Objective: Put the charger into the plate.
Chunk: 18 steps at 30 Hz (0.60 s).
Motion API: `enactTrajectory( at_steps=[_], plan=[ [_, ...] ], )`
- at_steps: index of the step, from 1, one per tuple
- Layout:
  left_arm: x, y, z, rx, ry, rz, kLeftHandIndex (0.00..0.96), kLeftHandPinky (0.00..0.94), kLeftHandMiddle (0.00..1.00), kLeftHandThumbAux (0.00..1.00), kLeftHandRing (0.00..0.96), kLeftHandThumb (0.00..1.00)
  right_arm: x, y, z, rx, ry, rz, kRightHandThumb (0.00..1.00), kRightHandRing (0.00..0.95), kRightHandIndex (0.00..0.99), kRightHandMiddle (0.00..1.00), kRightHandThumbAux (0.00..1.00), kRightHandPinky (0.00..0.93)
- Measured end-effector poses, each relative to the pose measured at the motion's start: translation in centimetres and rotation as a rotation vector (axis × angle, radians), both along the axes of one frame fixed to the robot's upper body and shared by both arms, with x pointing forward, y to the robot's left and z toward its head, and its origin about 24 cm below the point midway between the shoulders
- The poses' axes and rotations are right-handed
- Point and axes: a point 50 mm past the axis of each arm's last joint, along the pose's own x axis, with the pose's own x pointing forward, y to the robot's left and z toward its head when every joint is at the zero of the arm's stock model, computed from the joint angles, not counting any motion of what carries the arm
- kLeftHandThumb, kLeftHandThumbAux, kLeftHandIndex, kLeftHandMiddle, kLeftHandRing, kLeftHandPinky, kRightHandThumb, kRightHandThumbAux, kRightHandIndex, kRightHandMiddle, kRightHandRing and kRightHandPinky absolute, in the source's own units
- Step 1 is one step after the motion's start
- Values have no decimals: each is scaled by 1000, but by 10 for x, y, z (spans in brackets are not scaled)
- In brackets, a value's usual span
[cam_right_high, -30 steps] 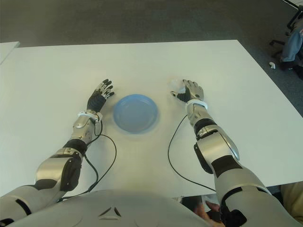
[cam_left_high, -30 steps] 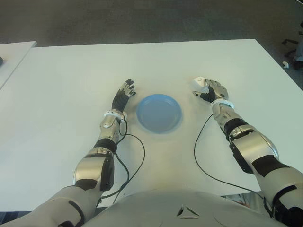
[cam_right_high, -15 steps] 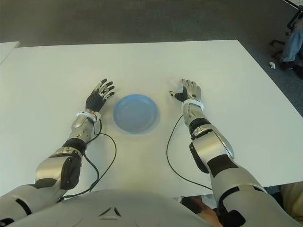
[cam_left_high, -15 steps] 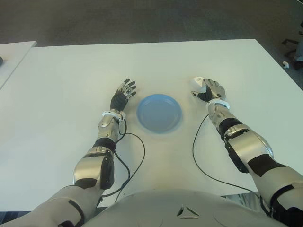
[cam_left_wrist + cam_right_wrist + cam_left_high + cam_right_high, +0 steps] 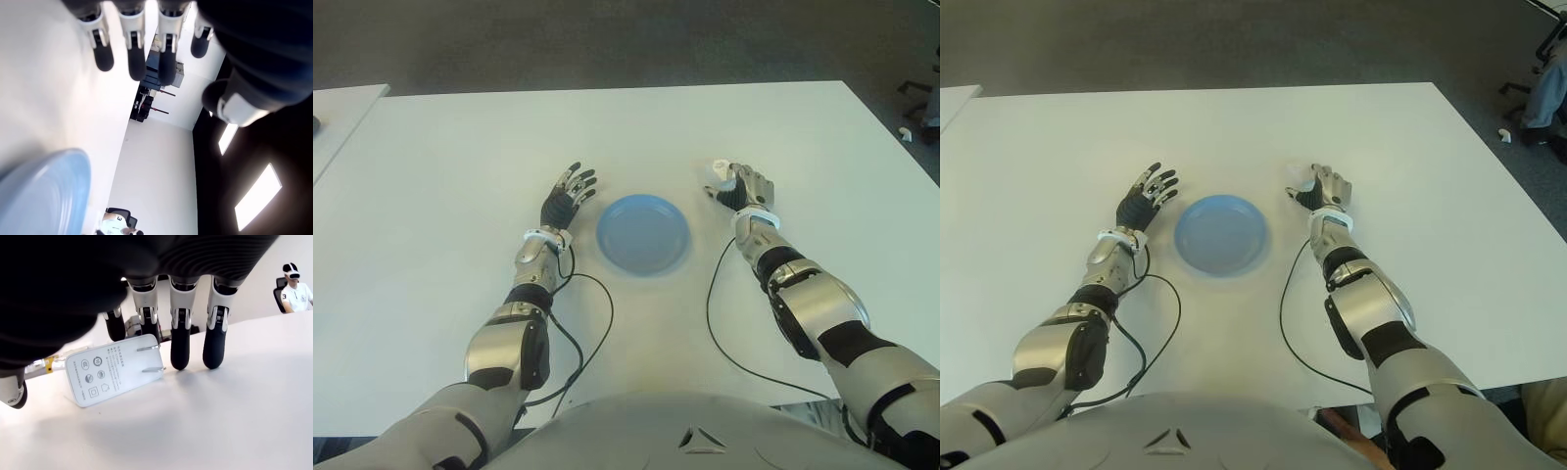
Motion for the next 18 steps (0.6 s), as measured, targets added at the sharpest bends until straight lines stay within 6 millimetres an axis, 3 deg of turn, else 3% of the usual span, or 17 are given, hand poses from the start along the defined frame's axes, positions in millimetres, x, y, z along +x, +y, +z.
enactTrajectory(
  at_steps=[1,2,5,11,18],
  plan=[
    [0,0,0,0,0,0,124,173,216,558,181,13,0,1,0,14,-5,-3,655,433,337,414,436,508],
    [0,0,0,-1,0,-1,132,176,221,556,183,13,0,2,0,25,-11,-3,678,495,370,476,530,564],
    [0,0,0,-4,0,-3,145,183,228,553,187,13,-1,2,-1,56,-26,-9,711,592,413,575,642,654],
    [0,1,0,-20,3,1,166,207,242,551,202,8,-3,3,-1,69,-66,-6,734,724,437,714,694,775],
    [1,1,0,-50,11,1,181,212,260,554,220,0,-3,6,-1,92,-87,-4,737,795,440,797,705,824]
  ],
)
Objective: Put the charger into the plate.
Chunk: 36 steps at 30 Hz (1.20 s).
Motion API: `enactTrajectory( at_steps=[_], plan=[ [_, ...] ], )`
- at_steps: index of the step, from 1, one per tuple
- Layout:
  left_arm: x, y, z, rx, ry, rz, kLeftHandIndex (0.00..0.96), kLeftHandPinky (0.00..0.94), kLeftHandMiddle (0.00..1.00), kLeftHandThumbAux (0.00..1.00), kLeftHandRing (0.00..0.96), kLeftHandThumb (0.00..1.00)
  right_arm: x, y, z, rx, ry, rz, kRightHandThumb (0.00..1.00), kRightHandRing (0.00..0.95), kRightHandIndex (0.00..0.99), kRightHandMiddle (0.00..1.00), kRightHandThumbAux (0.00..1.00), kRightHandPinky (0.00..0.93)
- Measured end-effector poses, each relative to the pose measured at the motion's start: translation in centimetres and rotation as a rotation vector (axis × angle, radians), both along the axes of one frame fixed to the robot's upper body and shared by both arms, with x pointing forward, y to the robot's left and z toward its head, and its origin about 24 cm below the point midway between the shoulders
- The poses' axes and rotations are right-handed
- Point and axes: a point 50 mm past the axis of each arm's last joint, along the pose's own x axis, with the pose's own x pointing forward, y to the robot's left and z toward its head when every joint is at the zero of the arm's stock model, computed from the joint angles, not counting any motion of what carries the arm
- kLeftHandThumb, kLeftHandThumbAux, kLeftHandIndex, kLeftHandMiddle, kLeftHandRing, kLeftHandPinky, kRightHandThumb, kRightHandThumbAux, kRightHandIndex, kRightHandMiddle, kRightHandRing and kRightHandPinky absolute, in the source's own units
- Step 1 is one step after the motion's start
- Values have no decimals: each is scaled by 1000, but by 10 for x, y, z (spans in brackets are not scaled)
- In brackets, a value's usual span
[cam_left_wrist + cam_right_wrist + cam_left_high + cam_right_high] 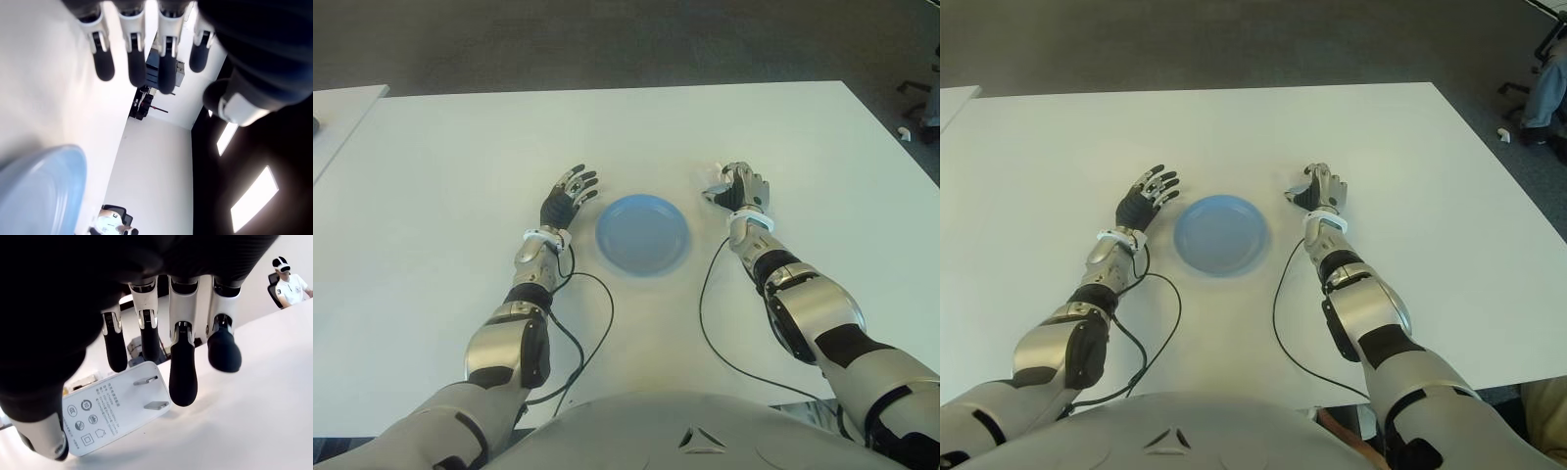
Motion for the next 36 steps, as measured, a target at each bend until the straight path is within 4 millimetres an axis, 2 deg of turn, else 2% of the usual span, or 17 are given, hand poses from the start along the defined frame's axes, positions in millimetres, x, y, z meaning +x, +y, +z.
enactTrajectory(
  at_steps=[6,17,36],
  plan=[
    [0,0,0,-14,4,2,203,186,277,556,224,0,0,1,0,25,-15,0,738,837,440,841,707,868],
    [0,1,0,-18,3,3,243,224,308,553,249,0,-2,4,-1,61,-31,7,731,843,441,850,708,850],
    [0,1,1,-18,-14,-9,252,213,314,554,253,0,-1,5,0,7,-42,61,727,850,440,859,709,856]
  ],
)
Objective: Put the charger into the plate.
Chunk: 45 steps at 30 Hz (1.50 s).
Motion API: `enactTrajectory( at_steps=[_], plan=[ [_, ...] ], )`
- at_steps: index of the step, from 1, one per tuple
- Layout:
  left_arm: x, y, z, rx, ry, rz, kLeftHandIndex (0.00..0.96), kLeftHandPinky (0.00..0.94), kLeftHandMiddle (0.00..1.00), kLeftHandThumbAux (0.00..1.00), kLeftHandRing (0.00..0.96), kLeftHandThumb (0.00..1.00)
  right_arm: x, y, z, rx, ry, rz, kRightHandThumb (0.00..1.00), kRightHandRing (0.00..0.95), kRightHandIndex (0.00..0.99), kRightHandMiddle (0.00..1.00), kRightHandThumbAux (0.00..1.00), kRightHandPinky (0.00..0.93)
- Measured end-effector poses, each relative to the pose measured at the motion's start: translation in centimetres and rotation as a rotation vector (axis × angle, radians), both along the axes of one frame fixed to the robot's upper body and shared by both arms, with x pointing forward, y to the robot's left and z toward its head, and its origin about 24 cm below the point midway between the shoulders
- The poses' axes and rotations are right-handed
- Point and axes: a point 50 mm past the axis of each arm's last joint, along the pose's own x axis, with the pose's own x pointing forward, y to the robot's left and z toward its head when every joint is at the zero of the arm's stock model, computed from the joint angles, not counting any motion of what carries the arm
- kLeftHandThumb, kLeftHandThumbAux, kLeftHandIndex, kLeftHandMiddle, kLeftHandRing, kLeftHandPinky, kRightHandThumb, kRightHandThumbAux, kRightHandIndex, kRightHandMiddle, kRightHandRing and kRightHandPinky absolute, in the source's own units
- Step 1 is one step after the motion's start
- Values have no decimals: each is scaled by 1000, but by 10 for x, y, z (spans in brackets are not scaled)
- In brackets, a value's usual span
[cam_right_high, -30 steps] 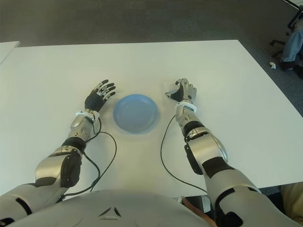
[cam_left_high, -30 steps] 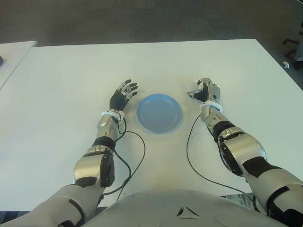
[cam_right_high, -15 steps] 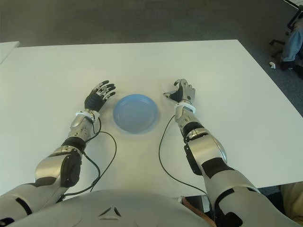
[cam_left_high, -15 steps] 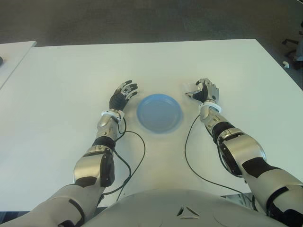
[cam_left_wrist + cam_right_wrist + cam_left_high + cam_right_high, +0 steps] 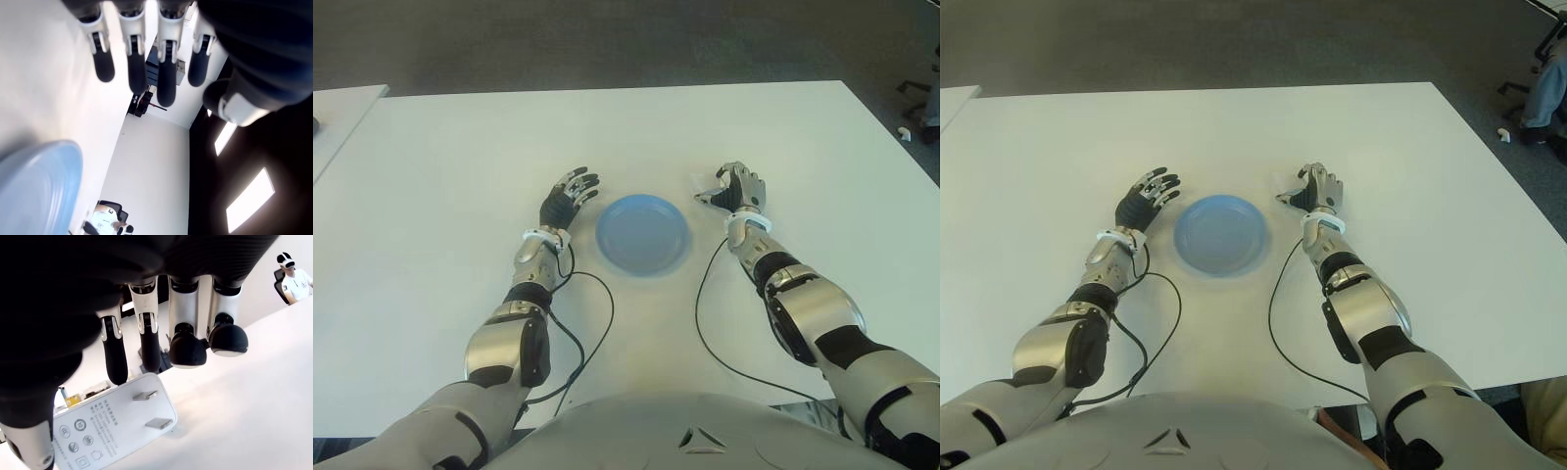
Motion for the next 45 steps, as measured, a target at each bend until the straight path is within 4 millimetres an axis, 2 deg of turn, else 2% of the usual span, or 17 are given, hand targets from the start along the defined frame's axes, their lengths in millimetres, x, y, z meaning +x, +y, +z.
enactTrajectory(
  at_steps=[23,31,45],
  plan=[
    [-1,-1,-1,0,0,2,271,224,333,559,270,0,0,0,3,26,-48,17,728,861,440,868,709,870],
    [-1,-1,-1,-1,-2,-2,268,215,330,559,266,0,5,0,12,51,-104,3,732,869,440,877,709,874],
    [0,-2,-1,-2,0,-7,267,216,331,555,265,0,17,10,40,109,-278,60,736,868,440,880,709,876]
  ],
)
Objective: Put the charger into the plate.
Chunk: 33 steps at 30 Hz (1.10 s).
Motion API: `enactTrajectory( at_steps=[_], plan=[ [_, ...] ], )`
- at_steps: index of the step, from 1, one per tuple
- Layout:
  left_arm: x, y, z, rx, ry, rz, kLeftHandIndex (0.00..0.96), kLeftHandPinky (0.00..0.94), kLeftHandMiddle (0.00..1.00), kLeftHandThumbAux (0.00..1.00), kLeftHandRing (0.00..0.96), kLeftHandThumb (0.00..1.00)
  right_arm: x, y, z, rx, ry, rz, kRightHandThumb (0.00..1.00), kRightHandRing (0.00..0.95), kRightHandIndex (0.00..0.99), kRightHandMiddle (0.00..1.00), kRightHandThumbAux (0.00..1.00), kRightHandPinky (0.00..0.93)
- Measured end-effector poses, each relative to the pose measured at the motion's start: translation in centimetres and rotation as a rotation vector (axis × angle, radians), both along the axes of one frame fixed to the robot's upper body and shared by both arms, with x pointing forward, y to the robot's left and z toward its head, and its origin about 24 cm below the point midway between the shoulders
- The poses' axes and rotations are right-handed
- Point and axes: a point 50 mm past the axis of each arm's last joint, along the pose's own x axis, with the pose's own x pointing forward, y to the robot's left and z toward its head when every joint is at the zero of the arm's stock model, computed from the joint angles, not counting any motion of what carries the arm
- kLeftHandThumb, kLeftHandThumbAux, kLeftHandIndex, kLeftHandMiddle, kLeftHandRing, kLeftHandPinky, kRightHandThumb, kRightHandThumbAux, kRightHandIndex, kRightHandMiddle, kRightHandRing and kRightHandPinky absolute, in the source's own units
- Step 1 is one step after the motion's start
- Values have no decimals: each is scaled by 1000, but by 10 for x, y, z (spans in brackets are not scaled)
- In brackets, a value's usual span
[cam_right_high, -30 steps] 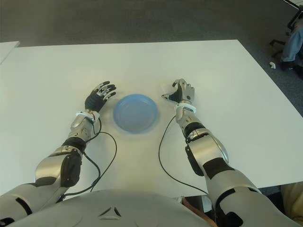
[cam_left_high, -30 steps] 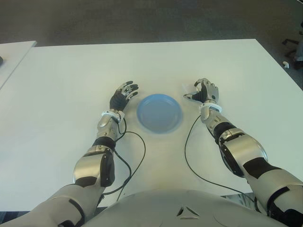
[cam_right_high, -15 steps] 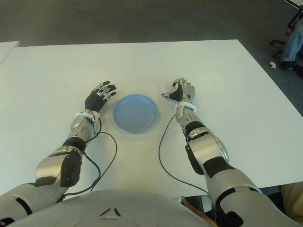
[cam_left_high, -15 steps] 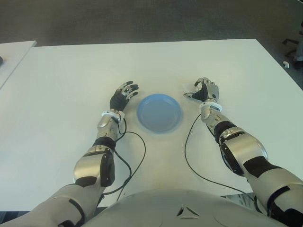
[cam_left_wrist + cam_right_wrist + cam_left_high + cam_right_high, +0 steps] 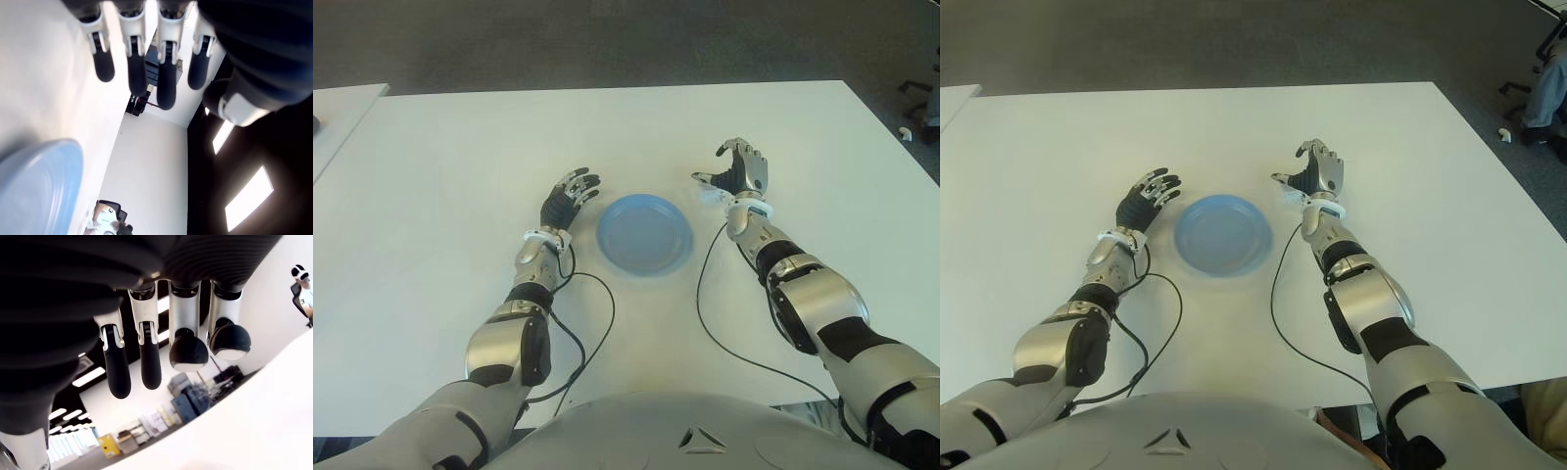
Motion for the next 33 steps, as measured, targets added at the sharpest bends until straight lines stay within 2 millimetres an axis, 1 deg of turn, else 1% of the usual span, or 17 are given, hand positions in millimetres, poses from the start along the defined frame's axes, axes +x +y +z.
enactTrajectory(
  at_steps=[12,18,24,29,33],
  plan=[
    [1,-1,0,-2,1,-4,264,211,333,551,265,0,6,10,16,24,-92,59,735,871,440,880,709,876],
    [1,-1,0,-6,2,-4,265,219,334,553,269,0,5,14,17,22,-105,84,734,869,440,879,709,872],
    [1,-2,0,-8,4,-4,265,196,334,555,263,0,5,21,18,21,-114,120,734,869,440,881,709,870],
    [2,-2,0,-7,4,-6,265,197,333,557,260,0,4,26,19,26,-120,156,735,870,440,884,708,870],
    [2,-2,0,-7,4,-6,264,204,333,560,263,0,5,29,18,31,-100,190,737,864,440,876,708,847]
  ],
)
